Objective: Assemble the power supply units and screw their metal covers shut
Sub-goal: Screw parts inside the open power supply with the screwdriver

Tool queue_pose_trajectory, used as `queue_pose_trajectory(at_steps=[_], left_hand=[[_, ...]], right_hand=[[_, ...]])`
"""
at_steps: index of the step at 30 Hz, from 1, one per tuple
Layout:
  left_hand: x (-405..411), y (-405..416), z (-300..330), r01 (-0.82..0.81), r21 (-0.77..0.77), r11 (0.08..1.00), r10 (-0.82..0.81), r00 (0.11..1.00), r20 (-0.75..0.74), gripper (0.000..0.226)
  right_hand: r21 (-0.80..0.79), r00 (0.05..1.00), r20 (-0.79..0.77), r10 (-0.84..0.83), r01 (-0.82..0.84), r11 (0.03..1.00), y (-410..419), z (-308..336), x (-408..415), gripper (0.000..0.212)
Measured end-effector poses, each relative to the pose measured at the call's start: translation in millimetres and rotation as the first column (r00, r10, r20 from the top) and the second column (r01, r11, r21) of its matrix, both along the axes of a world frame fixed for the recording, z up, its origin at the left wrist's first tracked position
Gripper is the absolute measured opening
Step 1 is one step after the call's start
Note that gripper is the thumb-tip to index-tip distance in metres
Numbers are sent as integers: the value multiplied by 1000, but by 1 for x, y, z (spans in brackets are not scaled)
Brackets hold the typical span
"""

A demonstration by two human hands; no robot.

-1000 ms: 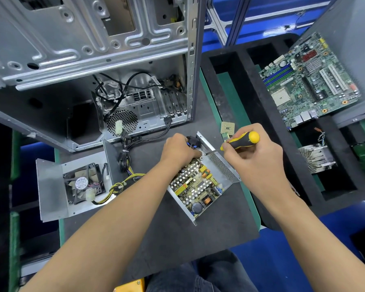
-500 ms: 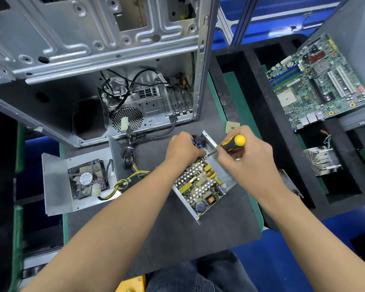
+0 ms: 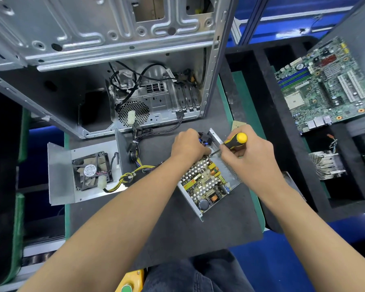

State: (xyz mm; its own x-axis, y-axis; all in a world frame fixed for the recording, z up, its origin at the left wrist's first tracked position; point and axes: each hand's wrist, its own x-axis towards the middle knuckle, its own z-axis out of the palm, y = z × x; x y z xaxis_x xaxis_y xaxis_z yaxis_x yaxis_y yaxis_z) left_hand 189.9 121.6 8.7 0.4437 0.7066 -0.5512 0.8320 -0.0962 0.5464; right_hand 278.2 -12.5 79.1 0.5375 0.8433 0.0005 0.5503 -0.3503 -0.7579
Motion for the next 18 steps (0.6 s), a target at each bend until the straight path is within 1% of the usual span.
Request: queue_pose_trajectory(at_steps=[8,18], left_hand=[[0,1,0,10,0,1000,-10,1000,-5,44],[2,1,-1,20,8,1000,-20,1000,-17,43]], right_hand=[[-38,1000,17,16,-15,999,3,0,-2,22],[-45,999,30,17,-15,999,4,-1,-1,24]])
